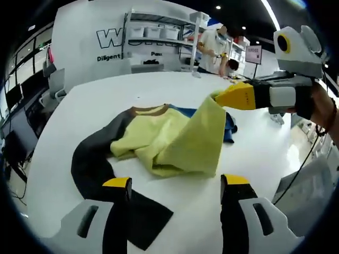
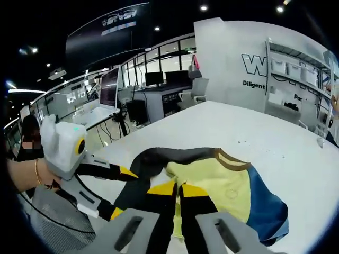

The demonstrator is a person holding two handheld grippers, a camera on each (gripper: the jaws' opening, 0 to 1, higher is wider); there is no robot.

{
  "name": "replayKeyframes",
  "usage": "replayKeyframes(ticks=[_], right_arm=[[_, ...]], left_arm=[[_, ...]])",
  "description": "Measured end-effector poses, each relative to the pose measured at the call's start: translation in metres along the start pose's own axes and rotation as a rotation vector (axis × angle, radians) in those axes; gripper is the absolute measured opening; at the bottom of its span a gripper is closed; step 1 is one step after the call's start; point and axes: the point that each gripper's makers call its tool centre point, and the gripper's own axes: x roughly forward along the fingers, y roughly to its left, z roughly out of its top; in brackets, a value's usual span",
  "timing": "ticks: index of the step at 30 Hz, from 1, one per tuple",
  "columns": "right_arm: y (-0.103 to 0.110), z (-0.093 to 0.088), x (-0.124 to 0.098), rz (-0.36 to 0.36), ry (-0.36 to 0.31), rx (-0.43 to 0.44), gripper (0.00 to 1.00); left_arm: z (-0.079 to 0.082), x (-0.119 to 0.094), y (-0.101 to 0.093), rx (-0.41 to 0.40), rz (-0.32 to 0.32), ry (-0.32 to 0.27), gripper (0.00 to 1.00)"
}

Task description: Fold the garment on the visible template until the final outline fits inside the template.

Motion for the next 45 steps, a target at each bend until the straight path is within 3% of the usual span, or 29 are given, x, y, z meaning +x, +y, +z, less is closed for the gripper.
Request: replayKeyframes(ticks=[6,9,12,18,22,33,40,45], right_arm=[[-0.007,0.013,0.000,-0.029,-0.015,0.000,0.00],[-0.015,0.017,0.001,-0.050,-0.017,0.006,0.00],[-0.023,0.023,0.001,-0.066,-0.026,0.009,0.00],[-0.042,0.048,-0.005,-0.094,-0.079,0.026,0.00],[-0.045,0.059,-0.006,-0.099,-0.094,0.024,0.00],[-0.051,0.054,-0.004,-0.107,-0.080,0.020,0.00],[-0.054,0.055,-0.005,-0.105,-0.082,0.040,0.00],[-0.056,0.055,-0.006,-0.105,-0.081,0.047,0.00]], left_arm=[[-0.008,0.007,-0.024,-0.026,-0.044,0.018,0.61],[-0.014,0.012,-0.031,0.028,-0.043,0.041,0.59],[-0.016,0.016,-0.038,0.029,-0.053,0.046,0.55],[-0.017,0.029,-0.049,0.018,-0.067,0.064,0.46],[-0.018,0.039,-0.057,0.012,-0.062,0.068,0.46],[-0.018,0.067,-0.071,-0.010,-0.025,0.070,0.42],[-0.017,0.082,-0.064,-0.059,0.061,0.063,0.44],[-0.017,0.086,-0.063,-0.093,0.087,0.059,0.30]])
